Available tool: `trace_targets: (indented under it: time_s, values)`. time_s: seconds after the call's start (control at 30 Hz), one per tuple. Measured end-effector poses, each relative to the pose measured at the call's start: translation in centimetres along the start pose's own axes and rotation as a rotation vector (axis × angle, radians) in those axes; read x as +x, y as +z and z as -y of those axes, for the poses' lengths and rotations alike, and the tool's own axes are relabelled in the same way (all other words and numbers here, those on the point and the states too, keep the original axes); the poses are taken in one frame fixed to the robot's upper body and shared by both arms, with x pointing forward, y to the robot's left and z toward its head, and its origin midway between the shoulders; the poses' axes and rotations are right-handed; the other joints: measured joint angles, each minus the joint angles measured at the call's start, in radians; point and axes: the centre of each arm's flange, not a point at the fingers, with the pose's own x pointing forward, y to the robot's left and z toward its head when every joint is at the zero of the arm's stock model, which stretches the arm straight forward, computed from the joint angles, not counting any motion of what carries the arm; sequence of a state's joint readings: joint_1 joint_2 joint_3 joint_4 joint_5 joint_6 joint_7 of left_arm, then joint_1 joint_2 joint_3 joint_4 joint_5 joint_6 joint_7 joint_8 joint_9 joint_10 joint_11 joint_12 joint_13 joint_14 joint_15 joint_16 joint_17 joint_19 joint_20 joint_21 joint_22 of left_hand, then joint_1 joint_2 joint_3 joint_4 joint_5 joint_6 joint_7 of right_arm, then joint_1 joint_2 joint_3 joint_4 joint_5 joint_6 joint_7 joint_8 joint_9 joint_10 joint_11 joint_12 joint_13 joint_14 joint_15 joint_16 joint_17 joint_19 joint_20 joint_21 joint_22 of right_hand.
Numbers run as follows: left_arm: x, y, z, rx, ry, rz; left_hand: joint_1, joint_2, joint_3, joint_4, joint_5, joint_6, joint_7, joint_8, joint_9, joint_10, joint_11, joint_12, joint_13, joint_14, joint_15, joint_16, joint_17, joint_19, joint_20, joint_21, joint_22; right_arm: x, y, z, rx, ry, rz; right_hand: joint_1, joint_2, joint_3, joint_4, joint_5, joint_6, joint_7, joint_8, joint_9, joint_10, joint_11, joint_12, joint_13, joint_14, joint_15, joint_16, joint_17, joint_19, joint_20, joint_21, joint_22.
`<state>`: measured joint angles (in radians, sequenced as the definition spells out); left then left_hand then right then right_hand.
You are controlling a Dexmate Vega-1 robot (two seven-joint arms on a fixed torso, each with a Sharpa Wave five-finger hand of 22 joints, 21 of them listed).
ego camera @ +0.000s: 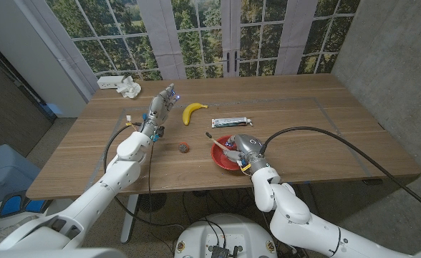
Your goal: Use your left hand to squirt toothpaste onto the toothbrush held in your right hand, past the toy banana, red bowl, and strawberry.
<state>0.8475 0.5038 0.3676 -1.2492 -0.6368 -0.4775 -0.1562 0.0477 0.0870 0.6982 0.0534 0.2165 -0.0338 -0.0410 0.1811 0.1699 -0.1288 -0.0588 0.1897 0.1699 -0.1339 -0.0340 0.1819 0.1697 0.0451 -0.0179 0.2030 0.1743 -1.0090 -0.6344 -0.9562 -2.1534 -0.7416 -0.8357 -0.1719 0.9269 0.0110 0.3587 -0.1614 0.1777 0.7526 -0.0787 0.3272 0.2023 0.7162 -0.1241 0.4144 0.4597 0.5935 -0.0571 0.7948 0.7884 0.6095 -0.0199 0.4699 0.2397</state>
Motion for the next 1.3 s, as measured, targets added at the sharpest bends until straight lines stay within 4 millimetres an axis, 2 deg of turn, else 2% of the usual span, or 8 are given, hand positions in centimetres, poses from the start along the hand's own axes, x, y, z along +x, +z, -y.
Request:
trace_targets:
  time_s: [0.13, 0.17, 0.27, 0.33, 0.47, 0.7, 0.83, 1.3]
  values:
    - [-0.04, 0.05, 0.0, -0.001, -0.001, 0.004, 0.0, 0.0, 0.0, 0.0, 0.0, 0.0, 0.0, 0.0, 0.0, 0.0, 0.0, 0.0, 0.0, 0.0, 0.0, 0.0, 0.0, 0.0, 0.0, 0.0, 0.0, 0.31, 0.02, -0.08, -0.009, 0.002, 0.0, 0.016, 0.014, 0.0, 0.0, 0.0, 0.029, -0.003, 0.013, 0.0, 0.035, -0.006, 0.012, 0.009, 0.027, -0.001, 0.029, 0.031, 0.02, -0.02, 0.026, 0.013]
    - [-0.04, 0.06, 0.0, -0.002, -0.001, 0.004, 0.0, 0.0, -0.002, -0.002, 0.0, 0.0, 0.0, 0.0, 0.0, 0.0, 0.0, 0.0, 0.0, 0.0, 0.0, 0.0, 0.0, 0.0, 0.0, 0.0, 0.0, 0.38, 0.02, -0.12, -0.011, 0.002, 0.0, 0.029, 0.006, 0.0, 0.0, 0.002, 0.037, -0.003, 0.016, 0.0, 0.044, -0.004, 0.017, 0.012, 0.034, -0.002, 0.037, 0.039, 0.021, -0.021, 0.032, 0.016]
    - [-0.04, 0.12, 0.03, -0.002, -0.004, 0.008, 0.0, 0.0, -0.003, -0.003, 0.0, 0.0, 0.0, 0.0, 0.0, 0.0, 0.0, 0.0, 0.0, 0.0, 0.0, 0.0, 0.0, 0.0, 0.0, 0.0, 0.0, 0.54, -0.01, -0.18, -0.013, 0.002, -0.002, 0.055, 0.027, 0.001, -0.006, 0.004, 0.08, -0.01, 0.033, 0.0, 0.092, -0.013, 0.034, 0.025, 0.06, -0.005, 0.065, 0.072, 0.031, -0.031, 0.055, 0.029]
    - [-0.11, 0.08, -0.1, -0.002, -0.002, 0.007, 0.0, 0.0, -0.003, -0.003, 0.0, 0.0, 0.0, 0.0, 0.0, 0.0, 0.0, 0.0, 0.0, 0.0, 0.0, 0.0, 0.0, 0.0, 0.0, 0.0, 0.0, 0.64, -0.06, -0.22, -0.026, 0.008, -0.003, 0.069, 0.019, 0.002, -0.007, 0.004, 0.109, -0.015, 0.045, 0.0, 0.133, -0.016, 0.052, 0.036, 0.081, -0.006, 0.081, 0.095, 0.036, -0.036, 0.072, 0.039]
    - [-0.14, 0.07, -0.14, -0.002, -0.002, 0.008, 0.0, 0.0, -0.003, -0.003, 0.0, 0.0, 0.0, 0.0, 0.0, 0.0, 0.0, 0.0, 0.0, 0.0, 0.0, 0.0, 0.0, 0.0, 0.0, 0.0, 0.0, 0.76, -0.08, -0.29, -0.031, 0.007, -0.004, 0.09, 0.04, 0.002, -0.007, 0.004, 0.16, -0.019, 0.068, 0.004, 0.2, -0.024, 0.084, 0.058, 0.119, -0.011, 0.105, 0.132, 0.042, -0.035, 0.099, 0.051]
    - [-0.28, 0.02, -0.19, -0.003, 0.0, 0.009, 0.0, 0.0, -0.003, -0.003, 0.0, 0.0, 0.0, 0.0, 0.0, 0.0, 0.0, 0.0, 0.0, 0.0, 0.0, 0.0, 0.0, 0.0, 0.0, 0.0, 0.0, 0.88, -0.15, -0.36, -0.036, 0.004, -0.002, 0.125, 0.041, 0.025, -0.011, 0.001, 0.236, -0.018, 0.106, 0.004, 0.283, -0.026, 0.13, 0.097, 0.185, -0.027, 0.13, 0.19, 0.051, -0.037, 0.134, 0.06]
    - [-0.53, -0.05, -0.15, -0.004, 0.001, 0.009, 0.0, 0.0, -0.003, -0.003, 0.0, 0.0, 0.0, 0.0, 0.0, 0.0, 0.0, 0.0, 0.0, 0.0, 0.0, 0.0, 0.0, 0.0, 0.0, 0.0, 0.0, 0.85, -0.16, -0.4, -0.035, -0.003, 0.005, 0.127, 0.039, 0.035, -0.015, -0.001, 0.248, -0.006, 0.121, 0.007, 0.303, -0.024, 0.152, 0.118, 0.21, -0.034, 0.139, 0.215, 0.046, -0.043, 0.148, 0.064]
    - [-0.95, 0.05, -0.18, -0.006, 0.011, 0.014, 0.0, 0.0, 0.001, -0.007, 0.0, 0.0, 0.0, 0.0, 0.0, 0.0, 0.0, 0.0, 0.0, 0.004, -0.004, 0.0, 0.0, 0.0, 0.0, 0.0, 0.0, 0.55, -0.25, -0.33, -0.022, -0.024, 0.015, 0.146, 0.02, 0.042, -0.014, -0.004, 0.273, 0.009, 0.132, 0.004, 0.326, -0.008, 0.182, 0.167, 0.264, -0.054, 0.157, 0.273, 0.046, -0.043, 0.178, 0.069]
